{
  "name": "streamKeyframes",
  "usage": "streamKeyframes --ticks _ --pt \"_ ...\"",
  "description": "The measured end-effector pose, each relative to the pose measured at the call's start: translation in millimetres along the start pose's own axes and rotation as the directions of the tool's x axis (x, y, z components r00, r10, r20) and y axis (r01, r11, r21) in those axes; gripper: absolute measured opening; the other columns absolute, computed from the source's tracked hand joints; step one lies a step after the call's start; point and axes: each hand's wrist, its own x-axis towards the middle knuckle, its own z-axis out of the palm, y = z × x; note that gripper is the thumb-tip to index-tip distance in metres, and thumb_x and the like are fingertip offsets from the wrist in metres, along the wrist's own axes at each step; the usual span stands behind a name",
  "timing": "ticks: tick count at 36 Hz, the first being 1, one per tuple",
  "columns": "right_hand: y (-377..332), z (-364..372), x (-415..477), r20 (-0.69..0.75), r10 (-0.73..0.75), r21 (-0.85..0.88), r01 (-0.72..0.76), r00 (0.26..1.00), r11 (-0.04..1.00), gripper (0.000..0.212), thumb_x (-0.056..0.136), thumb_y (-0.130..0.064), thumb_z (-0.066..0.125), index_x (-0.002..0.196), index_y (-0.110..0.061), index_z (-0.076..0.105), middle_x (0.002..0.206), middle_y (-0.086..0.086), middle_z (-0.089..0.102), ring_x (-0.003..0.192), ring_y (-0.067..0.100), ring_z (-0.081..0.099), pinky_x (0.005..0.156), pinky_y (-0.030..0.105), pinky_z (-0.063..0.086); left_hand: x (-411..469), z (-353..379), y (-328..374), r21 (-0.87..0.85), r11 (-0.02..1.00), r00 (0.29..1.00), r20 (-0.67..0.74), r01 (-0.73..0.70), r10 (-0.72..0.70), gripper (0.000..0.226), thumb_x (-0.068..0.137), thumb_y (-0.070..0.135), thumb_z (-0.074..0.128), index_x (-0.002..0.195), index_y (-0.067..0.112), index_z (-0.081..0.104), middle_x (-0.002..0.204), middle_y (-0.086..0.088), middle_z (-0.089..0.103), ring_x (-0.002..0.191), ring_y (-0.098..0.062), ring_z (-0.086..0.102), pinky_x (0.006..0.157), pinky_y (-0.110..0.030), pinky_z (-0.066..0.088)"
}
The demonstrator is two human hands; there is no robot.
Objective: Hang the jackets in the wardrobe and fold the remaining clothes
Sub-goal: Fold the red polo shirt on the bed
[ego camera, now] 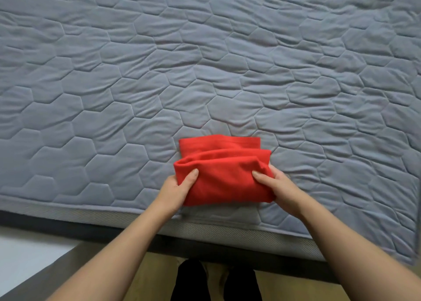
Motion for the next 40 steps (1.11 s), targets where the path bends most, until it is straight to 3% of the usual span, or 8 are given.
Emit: streamKeyframes --ticks 8,13,16,24,27,34,37,40 --pt "1.2 17.0 60.2 -0.311 -0.315 -0.413 0.171 0.897 0.895 0.007 0.095 -0.015 0.056 0.097 -0.017 0.062 0.093 -0.002 0.065 0.09 0.012 0.059 0.081 0.025 0.044 56.9 20.0 11.3 0.269 0.963 0.946 -0.315 0.011 0.078 0.047 0.097 0.043 0.047 0.094 -0.001 0.066 0.104 -0.023 0.067 0.102 -0.033 0.062 0.085 -0.038 0.048" --pt "23.4 24.7 74.2 -0.535 -0.413 -0.77 -0.223 0.737 0.598 0.03 0.094 -0.035 0.052 0.106 -0.009 0.059 0.113 0.016 0.056 0.11 0.034 0.051 0.089 0.044 0.04 65.8 31.1 6.8 0.556 0.826 0.829 -0.504 0.094 0.244 0.042 0.093 0.049 0.048 0.1 0.009 0.058 0.104 -0.019 0.064 0.1 -0.037 0.058 0.072 -0.038 0.039" --pt "22.1 34.8 65.5 -0.665 -0.369 -0.639 -0.24 0.649 0.731 0.035 0.09 -0.037 0.057 0.115 -0.013 0.051 0.123 0.014 0.05 0.116 0.034 0.048 0.094 0.043 0.037 59.8 31.1 5.0 0.25 0.955 0.806 -0.592 0.163 0.018 0.05 0.084 0.051 0.062 0.11 0.01 0.051 0.112 -0.013 0.06 0.105 -0.031 0.057 0.086 -0.037 0.041" --pt "-19.7 35.7 19.8 -0.472 0.084 -0.197 -0.197 0.878 0.96 0.028 0.09 -0.022 0.063 0.11 -0.002 0.065 0.109 0.016 0.067 0.097 0.023 0.06 0.09 0.035 0.047 17.0 2.8 34.0 -0.269 0.886 0.909 -0.073 0.379 -0.411 0.034 0.089 0.039 0.062 0.107 0.011 0.064 0.088 -0.005 0.071 0.081 -0.021 0.067 0.073 -0.03 0.052" --pt "-43.2 48.0 -25.7 -0.408 0.03 -0.201 -0.122 0.912 0.972 0.024 0.091 -0.015 0.061 0.113 -0.006 0.062 0.111 0.013 0.066 0.099 0.022 0.059 0.094 0.038 0.046 -24.2 -10.8 68.0 -0.291 0.895 0.925 -0.076 0.338 -0.373 0.015 0.091 0.03 0.06 0.095 0.016 0.061 0.079 0.001 0.071 0.07 -0.014 0.066 0.061 -0.026 0.051" --pt "-143.6 113.9 -162.3 -0.367 -0.251 -0.257 0.162 0.896 0.953 0.015 0.097 -0.018 0.053 0.111 -0.016 0.054 0.108 0.003 0.061 0.098 0.013 0.055 0.086 0.025 0.045 -155.3 -44.4 200.6 -0.059 0.997 0.968 -0.244 0.039 -0.053 0.034 0.097 0.03 0.052 0.118 0.004 0.057 0.115 -0.012 0.063 0.107 -0.026 0.059 0.097 -0.037 0.045" --pt "-190.3 139.7 -215.3 -0.344 -0.376 -0.254 0.301 0.86 0.919 0.012 0.097 -0.02 0.051 0.108 -0.017 0.056 0.102 0.0 0.062 0.09 0.009 0.056 0.073 0.01 0.045 -209.1 -60.6 253.8 0.009 0.996 0.943 -0.322 -0.084 0.082 0.019 0.097 0.033 0.05 0.099 0.015 0.056 0.1 -0.007 0.062 0.097 -0.021 0.058 0.086 -0.031 0.044" --pt "-225.9 163.6 -266.3 -0.279 -0.426 -0.13 0.406 0.86 0.905 0.014 0.098 -0.025 0.049 0.104 -0.018 0.06 0.1 0.001 0.065 0.088 0.011 0.059 0.081 0.023 0.049 -261.8 -82.0 299.8 0.057 0.98 0.909 -0.366 -0.191 0.199 0.02 0.097 0.035 0.049 0.094 0.018 0.057 0.093 -0.005 0.062 0.089 -0.019 0.057 0.076 -0.028 0.039"
